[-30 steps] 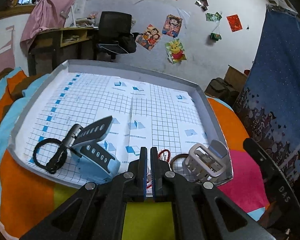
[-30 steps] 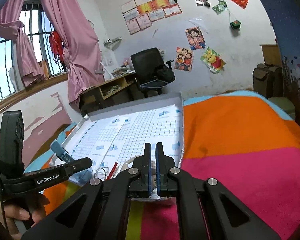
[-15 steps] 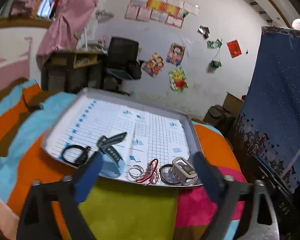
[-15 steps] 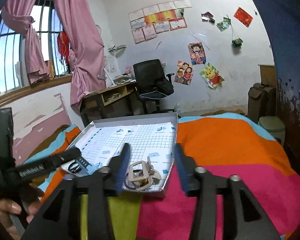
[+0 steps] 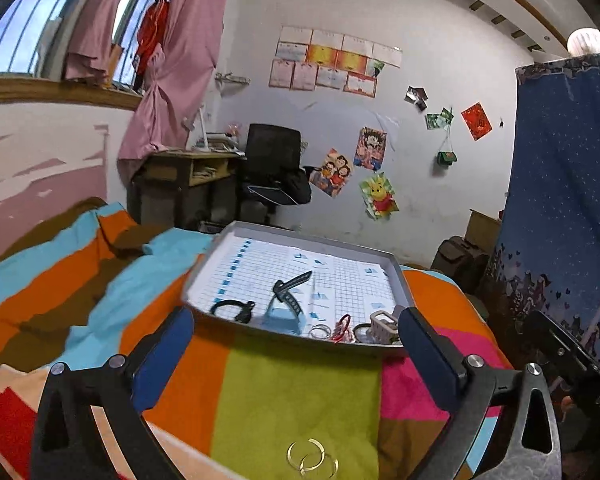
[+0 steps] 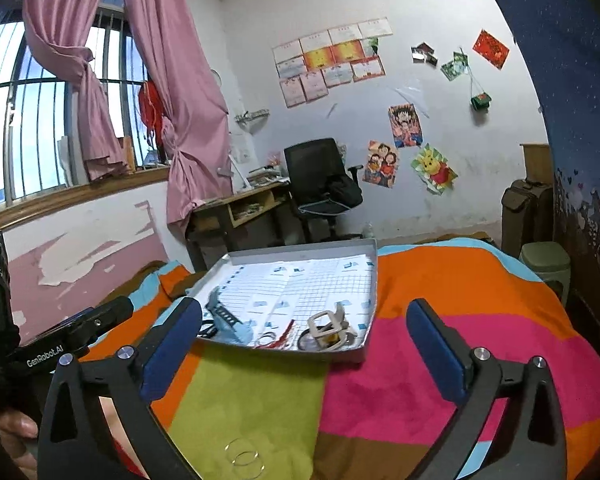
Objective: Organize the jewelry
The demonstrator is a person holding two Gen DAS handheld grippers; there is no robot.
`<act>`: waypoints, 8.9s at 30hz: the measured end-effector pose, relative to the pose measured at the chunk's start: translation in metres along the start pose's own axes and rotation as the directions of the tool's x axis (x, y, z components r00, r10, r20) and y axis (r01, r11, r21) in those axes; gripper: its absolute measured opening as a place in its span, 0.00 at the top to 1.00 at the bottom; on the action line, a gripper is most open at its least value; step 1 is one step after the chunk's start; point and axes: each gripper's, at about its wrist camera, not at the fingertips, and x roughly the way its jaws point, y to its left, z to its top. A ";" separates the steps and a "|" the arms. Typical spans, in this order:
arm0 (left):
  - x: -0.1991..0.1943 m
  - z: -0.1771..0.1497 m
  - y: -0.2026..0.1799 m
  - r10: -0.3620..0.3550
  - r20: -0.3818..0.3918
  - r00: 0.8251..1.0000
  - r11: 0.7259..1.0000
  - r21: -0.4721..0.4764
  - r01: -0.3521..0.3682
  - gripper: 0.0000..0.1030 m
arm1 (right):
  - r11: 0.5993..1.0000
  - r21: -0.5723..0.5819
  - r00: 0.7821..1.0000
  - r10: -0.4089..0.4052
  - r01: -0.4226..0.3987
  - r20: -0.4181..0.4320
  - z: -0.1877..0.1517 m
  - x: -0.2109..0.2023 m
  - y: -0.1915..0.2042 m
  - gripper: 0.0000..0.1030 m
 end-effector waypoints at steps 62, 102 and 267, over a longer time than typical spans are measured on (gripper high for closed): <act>-0.060 -0.131 0.073 0.134 -0.195 0.972 0.991 0.028 -0.131 0.00 | 0.979 -0.100 0.936 -0.200 0.178 -0.289 -0.145 -0.062 0.045 0.01; 0.110 -0.161 0.038 -0.324 -0.473 0.819 0.930 -0.001 0.368 0.52 | 0.991 -0.036 0.819 -0.125 0.127 -0.560 -0.211 0.066 0.026 0.65; -0.146 -0.086 0.082 0.079 0.024 0.997 0.997 0.011 -0.079 0.00 | 0.994 -0.105 0.999 -0.034 0.030 -0.033 -0.084 -0.148 0.070 0.01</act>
